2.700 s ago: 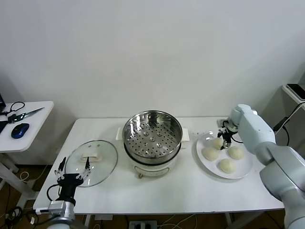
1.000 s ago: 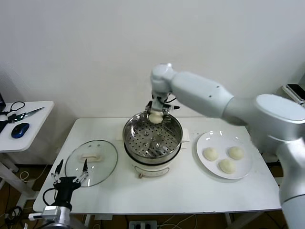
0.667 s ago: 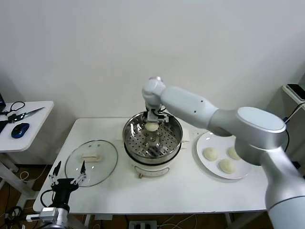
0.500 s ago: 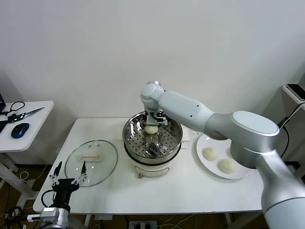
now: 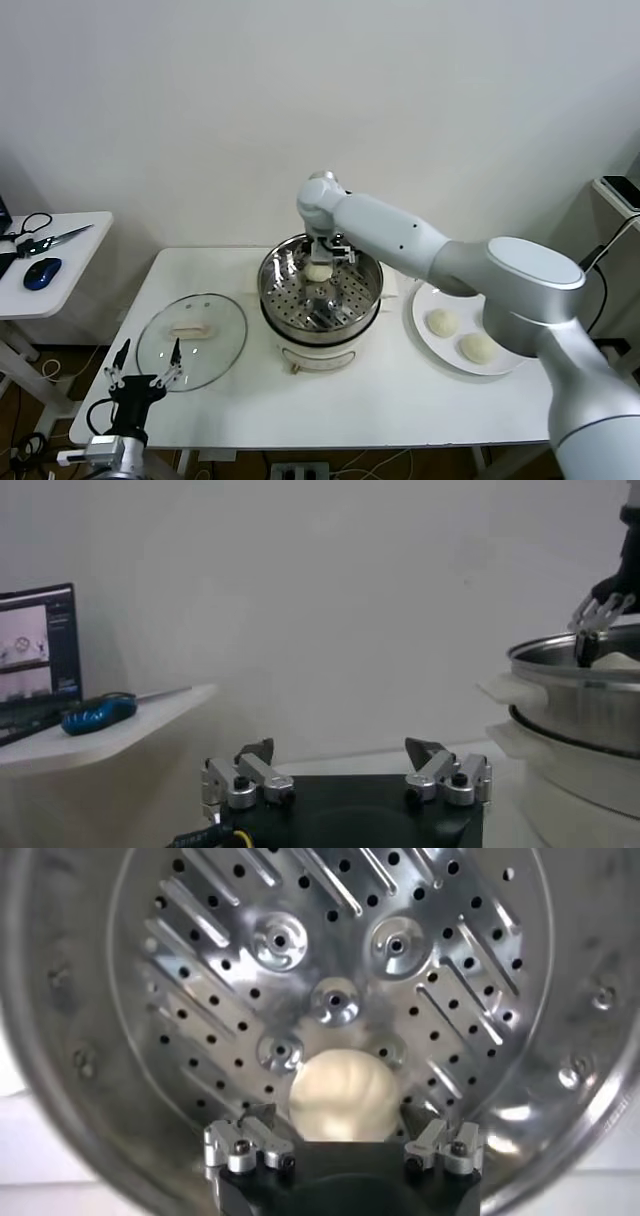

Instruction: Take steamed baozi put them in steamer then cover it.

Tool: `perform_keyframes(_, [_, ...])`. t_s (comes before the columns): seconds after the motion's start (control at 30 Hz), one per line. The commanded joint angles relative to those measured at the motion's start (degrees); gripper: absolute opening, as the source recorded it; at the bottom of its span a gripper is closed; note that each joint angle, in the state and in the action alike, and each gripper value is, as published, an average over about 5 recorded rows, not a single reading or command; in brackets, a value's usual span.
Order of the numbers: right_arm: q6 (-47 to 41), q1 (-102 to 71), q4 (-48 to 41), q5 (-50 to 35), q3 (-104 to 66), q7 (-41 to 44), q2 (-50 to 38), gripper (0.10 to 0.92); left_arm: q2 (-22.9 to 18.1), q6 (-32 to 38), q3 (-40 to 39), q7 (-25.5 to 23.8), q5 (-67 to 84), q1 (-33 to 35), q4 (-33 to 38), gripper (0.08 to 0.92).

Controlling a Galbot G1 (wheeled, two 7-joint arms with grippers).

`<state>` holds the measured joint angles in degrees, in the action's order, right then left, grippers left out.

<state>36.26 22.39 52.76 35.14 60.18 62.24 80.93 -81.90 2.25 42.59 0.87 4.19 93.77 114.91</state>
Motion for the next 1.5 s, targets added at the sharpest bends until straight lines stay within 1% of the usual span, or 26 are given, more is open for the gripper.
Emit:
perform_keyframes(0.03, [-11.10, 10.96, 12.85, -17.78, 4.92, -1.34, -13.82, 0.823, 0.05, -0.21, -0.08, 0.05, -0.14, -0.02, 0.48, 0.823])
perform_keyframes(0.1, [-19.22, 14.24, 16.08, -25.56, 8.40, -3.91, -19.04, 0.823, 0.11, -0.26, -0.11, 0.06, -0.17, 0.01, 0.64, 0.823])
perform_keyframes(0.17, [-29.65, 17.46, 19.41, -36.35, 13.42, -5.11, -24.33, 0.823, 0.12, -0.28, -0.19, 0.06, -0.20, 0.15, 0.87, 0.823])
perform_keyframes(0.27, [-42.76, 19.88, 22.60, -48.44, 18.56, -4.14, -31.43, 0.823, 0.11, -0.27, -0.40, 0.06, -0.27, 0.39, 1.26, 0.823])
perform_keyframes(0.37, [-49.39, 18.28, 23.08, -54.53, 19.01, -2.68, -37.34, 0.823, -0.03, -0.38, -0.75, 0.06, -0.44, 0.35, 1.46, 0.823])
perform_keyframes(0.47, [-53.04, 13.82, 22.44, -57.90, 17.33, -1.66, -42.05, 0.823, -0.27, -0.53, -1.08, 0.07, -0.77, 0.15, 1.57, 0.823])
perform_keyframes(0.6, [-53.79, 7.24, 20.28, -57.10, 15.64, -0.36, -45.15, 0.823, -0.23, -0.58, -1.15, 0.05, -0.95, 0.38, 1.97, 0.823])
perform_keyframes(0.77, [-52.42, -3.30, 15.21, -50.26, 7.90, 0.72, -45.32, 0.823, 0.11, -0.35, -0.41, 0.06, -0.35, 1.49, 2.28, 0.823])
perform_keyframes(0.93, [-49.68, -13.02, 7.70, -43.98, -0.87, 1.09, -41.73, 0.823, 0.32, -0.19, 0.36, 0.09, -0.09, 2.15, 2.04, 0.823])
perform_keyframes(1.1, [-48.46, -18.25, 2.09, -40.47, -4.86, 1.10, -37.14, 0.823, 0.08, -0.25, 0.58, 0.11, -0.26, 2.11, 1.74, 0.823])
perform_keyframes(1.3, [-45.37, -21.10, -5.07, -37.52, -8.42, 0.83, -31.88, 0.823, -0.21, -0.20, 0.87, 0.19, -0.42, 2.23, 1.12, 0.823])
perform_keyframes(1.5, [-43.59, -21.40, -9.91, -36.49, -10.28, 0.80, -27.84, 0.823, -0.21, -0.01, 1.06, 0.18, -0.52, 2.22, 0.34, 0.823])
